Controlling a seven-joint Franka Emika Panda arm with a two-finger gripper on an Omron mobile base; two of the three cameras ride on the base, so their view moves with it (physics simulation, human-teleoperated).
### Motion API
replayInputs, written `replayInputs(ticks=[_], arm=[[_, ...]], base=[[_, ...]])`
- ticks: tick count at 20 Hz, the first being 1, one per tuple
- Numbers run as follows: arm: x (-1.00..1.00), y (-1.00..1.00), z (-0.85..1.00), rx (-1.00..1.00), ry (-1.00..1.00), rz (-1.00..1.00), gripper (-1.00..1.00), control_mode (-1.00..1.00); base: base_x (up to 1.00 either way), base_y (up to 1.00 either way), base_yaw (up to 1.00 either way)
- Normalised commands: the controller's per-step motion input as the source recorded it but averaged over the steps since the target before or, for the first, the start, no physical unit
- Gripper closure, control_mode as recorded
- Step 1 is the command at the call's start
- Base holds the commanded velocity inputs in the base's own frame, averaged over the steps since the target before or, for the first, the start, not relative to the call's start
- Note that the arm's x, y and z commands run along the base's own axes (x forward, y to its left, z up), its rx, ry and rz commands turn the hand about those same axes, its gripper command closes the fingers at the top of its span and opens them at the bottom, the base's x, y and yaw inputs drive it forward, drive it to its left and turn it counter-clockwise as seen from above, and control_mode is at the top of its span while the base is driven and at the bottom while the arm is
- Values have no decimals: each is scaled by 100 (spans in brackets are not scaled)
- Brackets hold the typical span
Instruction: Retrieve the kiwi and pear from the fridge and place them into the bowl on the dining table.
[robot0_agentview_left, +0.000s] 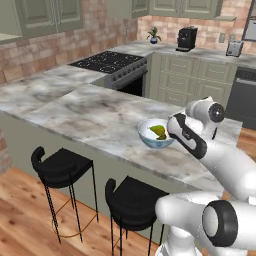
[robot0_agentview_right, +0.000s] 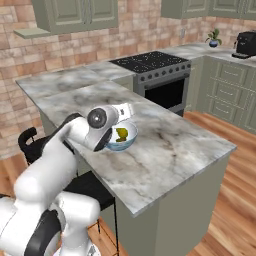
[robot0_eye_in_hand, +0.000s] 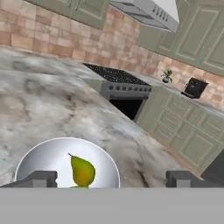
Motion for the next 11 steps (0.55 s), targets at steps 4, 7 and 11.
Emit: replayInputs(ticks=[4,7,11], arm=[[-100,-23,100,0,-14,0,-100,-100],[-100,-17,100,-1,-8,0,-100,-100],[-99,-30,100,-1,4,0,-100,-100]], base=[[0,0,0],[0,0,0],[0,0,0]])
